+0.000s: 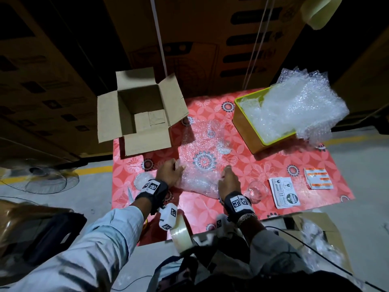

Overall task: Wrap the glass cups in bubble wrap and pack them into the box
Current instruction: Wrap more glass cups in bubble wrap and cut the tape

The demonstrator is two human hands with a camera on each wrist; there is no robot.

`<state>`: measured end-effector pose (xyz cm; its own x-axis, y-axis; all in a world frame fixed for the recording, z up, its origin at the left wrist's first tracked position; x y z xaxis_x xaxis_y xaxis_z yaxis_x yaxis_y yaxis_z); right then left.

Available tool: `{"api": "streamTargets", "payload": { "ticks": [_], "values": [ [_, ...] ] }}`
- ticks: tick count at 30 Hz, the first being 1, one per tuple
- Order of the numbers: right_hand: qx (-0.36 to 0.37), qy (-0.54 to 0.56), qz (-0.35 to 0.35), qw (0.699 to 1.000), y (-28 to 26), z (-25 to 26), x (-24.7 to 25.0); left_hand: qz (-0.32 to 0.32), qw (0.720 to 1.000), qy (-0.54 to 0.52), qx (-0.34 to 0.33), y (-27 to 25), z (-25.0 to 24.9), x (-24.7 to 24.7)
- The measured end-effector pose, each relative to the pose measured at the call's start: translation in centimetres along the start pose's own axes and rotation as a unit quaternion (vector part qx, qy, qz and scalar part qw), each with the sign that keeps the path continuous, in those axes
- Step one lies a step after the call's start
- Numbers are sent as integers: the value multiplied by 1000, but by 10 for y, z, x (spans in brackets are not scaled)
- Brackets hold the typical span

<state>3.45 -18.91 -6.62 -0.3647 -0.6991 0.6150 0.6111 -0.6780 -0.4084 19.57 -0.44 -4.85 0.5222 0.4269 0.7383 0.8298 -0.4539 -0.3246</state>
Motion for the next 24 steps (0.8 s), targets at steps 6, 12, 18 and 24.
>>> {"api": "streamTargets", "payload": {
  "ticks": [6,12,18,24],
  "values": [
    [100,17,17,995,-13,4,4,1,999,49,16,1,-6,-4],
    [251,-55,14,966,-45,-11,6,18,995,82,44,7,1,-12],
    [242,-127,55,960,-41,-15,-13,9,991,119,68,13,3,-17],
    [178,-93,117,973,-27,-8,-12,-6,987,153,47,12,5,-9]
  ]
}}
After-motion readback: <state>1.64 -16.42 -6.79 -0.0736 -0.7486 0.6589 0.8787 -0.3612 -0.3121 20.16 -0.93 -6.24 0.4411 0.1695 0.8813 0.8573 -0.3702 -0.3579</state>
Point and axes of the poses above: each hand's wrist, its own y-axis towards the middle knuckle, its own x-axis out of the back of the hand, z = x × y, the point moved 5 cm from there along y, towards the middle knuckle, and after that the axes turned 8 degrees about y, right-handed, at the moved point
